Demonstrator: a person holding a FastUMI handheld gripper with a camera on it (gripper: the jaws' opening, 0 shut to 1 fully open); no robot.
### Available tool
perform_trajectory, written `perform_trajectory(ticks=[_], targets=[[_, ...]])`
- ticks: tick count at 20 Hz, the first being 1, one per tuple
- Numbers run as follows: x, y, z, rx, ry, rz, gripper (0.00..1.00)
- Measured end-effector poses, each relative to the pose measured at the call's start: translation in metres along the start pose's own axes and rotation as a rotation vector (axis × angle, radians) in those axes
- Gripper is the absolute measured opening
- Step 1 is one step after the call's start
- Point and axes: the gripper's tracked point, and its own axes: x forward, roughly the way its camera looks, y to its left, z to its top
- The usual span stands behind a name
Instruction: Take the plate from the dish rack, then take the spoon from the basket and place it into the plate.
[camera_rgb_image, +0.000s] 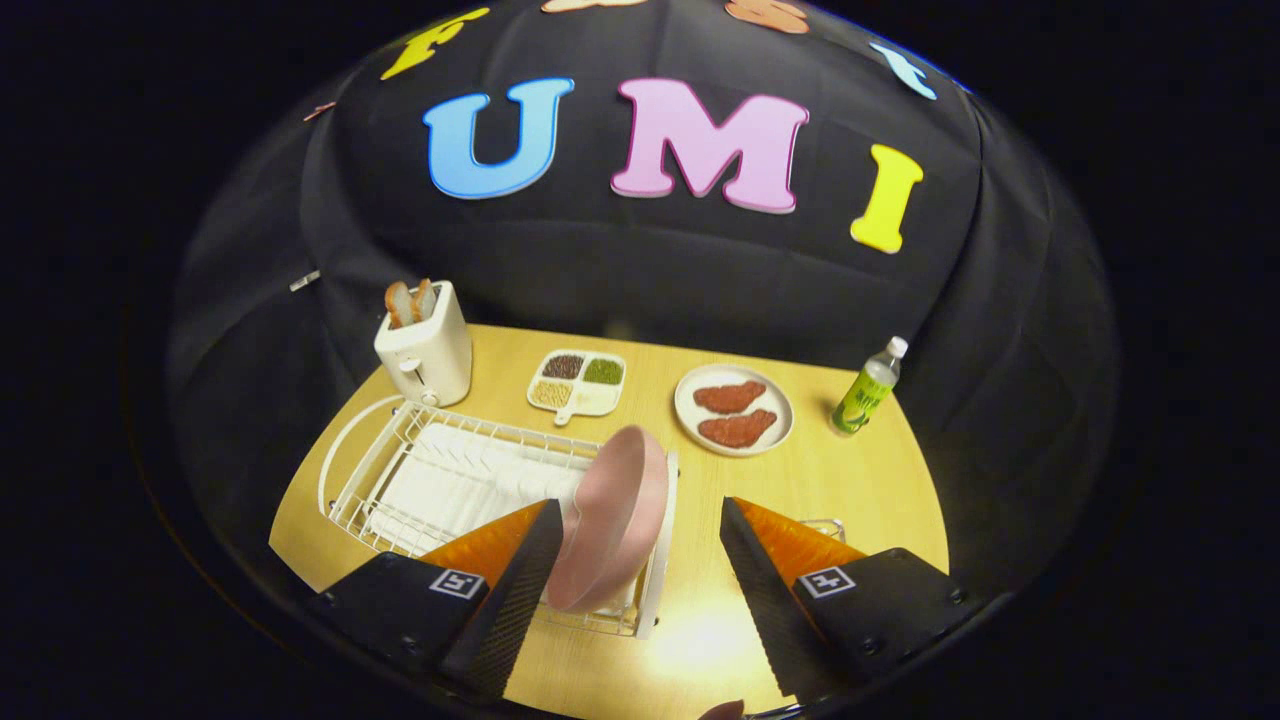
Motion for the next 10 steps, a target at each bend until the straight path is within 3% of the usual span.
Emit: perform_trajectory(ticks=[3, 5, 6, 10], targets=[[0.034, 0.007, -0.026, 0.04, 0.113, -0.022, 0.91], [0.05, 0.009, -0.04, 0.05, 0.163, -0.049, 0.78], [0.056, 0.01, -0.045, 0.051, 0.182, -0.065, 0.66], [0.072, 0.006, -0.047, 0.077, 0.206, -0.149, 0.46]])
